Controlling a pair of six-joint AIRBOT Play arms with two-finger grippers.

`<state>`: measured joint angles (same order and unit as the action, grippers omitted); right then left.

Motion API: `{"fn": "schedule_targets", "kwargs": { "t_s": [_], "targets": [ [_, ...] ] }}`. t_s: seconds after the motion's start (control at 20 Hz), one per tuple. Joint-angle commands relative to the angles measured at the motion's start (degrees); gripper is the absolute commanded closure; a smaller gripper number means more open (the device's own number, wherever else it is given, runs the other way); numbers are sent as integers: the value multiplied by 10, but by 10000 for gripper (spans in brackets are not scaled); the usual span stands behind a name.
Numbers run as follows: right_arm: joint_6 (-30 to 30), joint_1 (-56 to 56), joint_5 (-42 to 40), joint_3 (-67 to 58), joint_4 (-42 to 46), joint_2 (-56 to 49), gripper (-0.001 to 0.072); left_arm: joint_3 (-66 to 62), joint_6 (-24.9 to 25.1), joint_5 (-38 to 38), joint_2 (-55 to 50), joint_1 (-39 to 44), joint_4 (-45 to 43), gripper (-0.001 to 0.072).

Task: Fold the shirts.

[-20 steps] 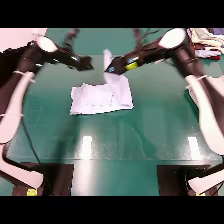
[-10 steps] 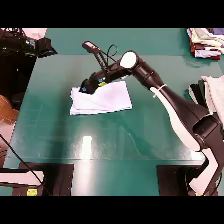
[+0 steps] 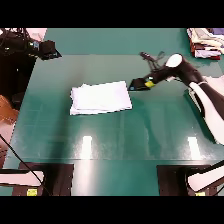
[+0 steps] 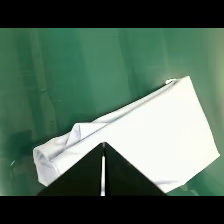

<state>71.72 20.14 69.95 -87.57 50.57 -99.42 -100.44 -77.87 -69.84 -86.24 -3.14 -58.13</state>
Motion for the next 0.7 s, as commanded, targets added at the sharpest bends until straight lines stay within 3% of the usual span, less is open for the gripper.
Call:
{"fn": "schedule_targets", "kwargs": {
  "t_s": [0.0,0.25,0.5,0.6,0.65],
  "targets": [
    [13,-75,-22,85,-62,10,35,0,3,17,0,21,-1,684],
    [6,-53,-48,112,-106,-10,90,0,18,40,0,45,-1,684],
    [4,20,-26,9,-182,-114,93,0,18,28,0,46,-1,684],
    [4,52,-28,-44,-196,-155,216,0,18,27,0,46,0,684],
    [4,66,-27,-70,-195,-170,338,0,18,25,0,46,0,684]
  ]
}}
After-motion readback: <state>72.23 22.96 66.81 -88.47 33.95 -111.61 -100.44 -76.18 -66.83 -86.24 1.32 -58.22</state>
